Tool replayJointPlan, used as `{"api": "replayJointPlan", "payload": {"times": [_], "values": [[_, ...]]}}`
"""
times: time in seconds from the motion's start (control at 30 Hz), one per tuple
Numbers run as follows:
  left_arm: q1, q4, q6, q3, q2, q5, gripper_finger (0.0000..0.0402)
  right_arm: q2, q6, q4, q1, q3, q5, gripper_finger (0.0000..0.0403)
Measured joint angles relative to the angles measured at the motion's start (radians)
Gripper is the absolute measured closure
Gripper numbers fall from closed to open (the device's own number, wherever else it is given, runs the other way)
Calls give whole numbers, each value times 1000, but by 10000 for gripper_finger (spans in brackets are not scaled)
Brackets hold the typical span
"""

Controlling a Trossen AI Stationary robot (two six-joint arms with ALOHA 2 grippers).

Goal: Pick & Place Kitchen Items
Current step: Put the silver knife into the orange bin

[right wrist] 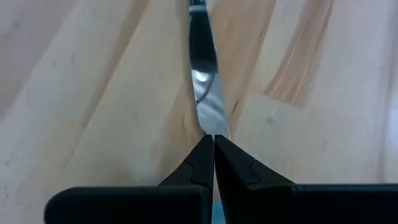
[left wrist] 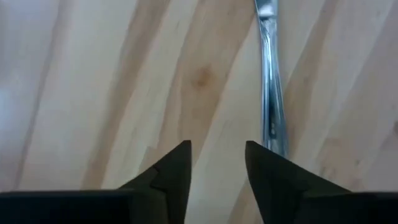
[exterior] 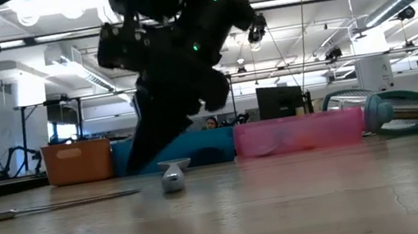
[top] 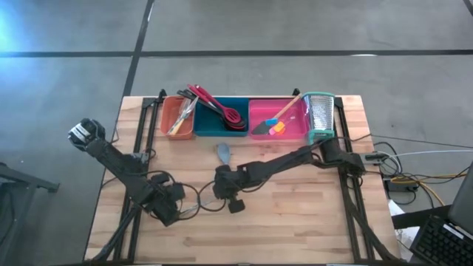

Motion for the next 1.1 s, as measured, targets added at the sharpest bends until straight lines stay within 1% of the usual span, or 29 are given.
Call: {"api": "replayJointPlan", "payload": {"times": [0.1,0.2,1.1], "values": [[0,-1,-2,0,0,31,233,10,4,-1,-3,0,-6,395],[0,-3,-2,0,0,36,228,9,5,8,-4,-1,-7,395],[2,-11,-2,0,-3,72,227,9,35,28,-18,-4,-7,395]]}}
